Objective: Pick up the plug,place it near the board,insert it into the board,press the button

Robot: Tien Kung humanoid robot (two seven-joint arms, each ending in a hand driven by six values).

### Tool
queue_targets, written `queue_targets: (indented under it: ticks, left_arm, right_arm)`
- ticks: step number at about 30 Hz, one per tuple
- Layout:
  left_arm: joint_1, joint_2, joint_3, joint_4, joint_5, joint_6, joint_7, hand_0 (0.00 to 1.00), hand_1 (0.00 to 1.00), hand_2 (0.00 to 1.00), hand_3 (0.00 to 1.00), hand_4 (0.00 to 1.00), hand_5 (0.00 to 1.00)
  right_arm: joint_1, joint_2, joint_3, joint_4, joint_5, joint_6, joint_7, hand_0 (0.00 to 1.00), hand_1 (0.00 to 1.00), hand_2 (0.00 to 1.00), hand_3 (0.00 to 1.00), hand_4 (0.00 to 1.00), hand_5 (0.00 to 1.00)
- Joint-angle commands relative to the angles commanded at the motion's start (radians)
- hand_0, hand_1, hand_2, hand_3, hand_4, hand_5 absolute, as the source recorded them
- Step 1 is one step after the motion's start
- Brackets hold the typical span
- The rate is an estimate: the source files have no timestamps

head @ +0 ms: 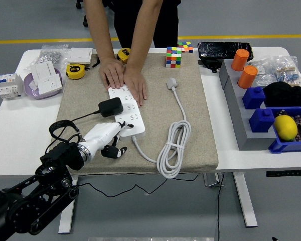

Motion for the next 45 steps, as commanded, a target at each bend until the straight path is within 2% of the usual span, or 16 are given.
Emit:
queue_targets:
  ticks: [8, 10, 14, 15, 16, 21, 22, 26, 27, 33, 34, 35, 38, 39, 40, 45]
  left_arm:
    - [-0.011, 0.009, -0.031, -0.080, -0.007, -0.002, -0.006, 0.129, 0.021, 0.142, 0.818, 0.686, 0.002]
    - [-0.015, 0.006, -0.050, -0.100, -0.025, 0.014, -0.022, 0.139, 0.029, 0.148, 0.764, 0.655, 0.002]
    - [-0.033, -0.015, -0.109, -0.111, -0.133, 0.082, -0.085, 0.139, 0.029, 0.148, 0.764, 0.655, 0.002]
    - [-0.036, -0.019, -0.119, -0.112, -0.149, 0.094, -0.094, 0.202, 0.068, 0.151, 0.631, 0.786, 0.091]
    - [-0.044, -0.032, -0.141, -0.104, -0.187, 0.125, -0.122, 0.202, 0.068, 0.151, 0.631, 0.786, 0.091]
    - [-0.069, -0.088, -0.219, -0.007, -0.394, 0.223, -0.266, 0.202, 0.068, 0.151, 0.631, 0.786, 0.091]
    - [-0.074, -0.097, -0.233, 0.016, -0.440, 0.223, -0.293, 0.475, 0.579, 0.494, 0.636, 0.998, 0.320]
    - [-0.101, -0.120, -0.272, 0.109, -0.609, 0.199, -0.339, 0.475, 0.579, 0.494, 0.636, 0.998, 0.320]
    - [-0.108, -0.125, -0.281, 0.133, -0.654, 0.191, -0.341, 0.882, 0.931, 0.843, 0.860, 0.998, 0.495]
    - [-0.130, -0.140, -0.294, 0.257, -0.901, 0.170, -0.357, 0.882, 0.931, 0.843, 0.860, 0.998, 0.495]
    - [-0.130, -0.141, -0.295, 0.269, -0.946, 0.169, -0.358, 0.990, 0.985, 0.867, 0.865, 0.998, 0.659]
    - [-0.130, -0.143, -0.296, 0.283, -0.979, 0.170, -0.358, 0.990, 0.985, 0.867, 0.865, 0.998, 0.659]
    - [-0.133, -0.146, -0.301, 0.319, -0.962, 0.185, -0.352, 0.990, 0.985, 0.867, 0.865, 0.998, 0.659]
    - [-0.135, -0.145, -0.301, 0.332, -0.933, 0.197, -0.351, 0.990, 0.985, 0.867, 0.865, 0.998, 0.659]
    - [-0.136, -0.145, -0.301, 0.342, -0.905, 0.204, -0.351, 0.964, 0.951, 0.828, 0.815, 0.998, 0.574]
    - [-0.155, -0.133, -0.269, 0.405, -0.727, 0.253, -0.320, 0.964, 0.951, 0.828, 0.815, 0.998, 0.574]
  right_arm:
    - [0.004, -0.001, 0.001, 0.000, 0.003, -0.001, 0.000, 0.834, 0.750, 0.749, 0.783, 0.998, 0.938]
    - [0.005, -0.001, 0.001, 0.000, 0.004, -0.001, 0.000, 0.834, 0.750, 0.749, 0.782, 0.998, 0.938]
    - [0.004, 0.001, -0.001, 0.000, 0.004, 0.000, 0.000, 0.834, 0.750, 0.749, 0.782, 0.998, 0.938]
    - [0.004, 0.001, -0.001, 0.000, 0.005, -0.001, 0.000, 0.834, 0.749, 0.749, 0.783, 0.998, 0.939]
    - [0.004, 0.002, -0.002, 0.000, 0.005, -0.001, 0.000, 0.834, 0.749, 0.749, 0.783, 0.998, 0.939]
    - [0.006, 0.003, -0.005, 0.000, 0.007, -0.001, 0.000, 0.834, 0.749, 0.749, 0.783, 0.998, 0.939]
    - [0.007, 0.003, -0.005, 0.000, 0.008, -0.001, 0.000, 0.833, 0.749, 0.749, 0.783, 0.998, 0.938]
    - [0.005, 0.002, -0.002, 0.000, 0.003, 0.000, -0.002, 0.833, 0.749, 0.749, 0.783, 0.998, 0.938]
    - [0.005, 0.002, -0.002, 0.000, 0.003, 0.000, -0.002, 0.833, 0.749, 0.749, 0.782, 0.998, 0.939]
    - [0.007, 0.002, -0.005, 0.000, 0.003, 0.000, -0.003, 0.833, 0.749, 0.749, 0.782, 0.998, 0.939]
    - [0.007, 0.002, -0.007, 0.000, 0.005, 0.000, -0.002, 0.832, 0.747, 0.749, 0.782, 0.998, 0.939]
    - [0.007, 0.002, -0.006, 0.000, 0.004, 0.000, -0.002, 0.832, 0.747, 0.749, 0.782, 0.998, 0.939]
    - [0.007, 0.001, -0.006, 0.000, 0.002, 0.000, -0.003, 0.832, 0.747, 0.749, 0.782, 0.998, 0.939]
    - [0.007, 0.001, -0.007, 0.000, 0.004, 0.000, -0.003, 0.832, 0.747, 0.749, 0.782, 0.998, 0.939]
    - [0.007, 0.001, -0.008, 0.000, 0.004, 0.000, -0.003, 0.832, 0.747, 0.749, 0.782, 0.998, 0.940]
    - [0.007, 0.000, -0.009, 0.000, 0.004, 0.000, -0.003, 0.832, 0.747, 0.749, 0.782, 0.998, 0.940]
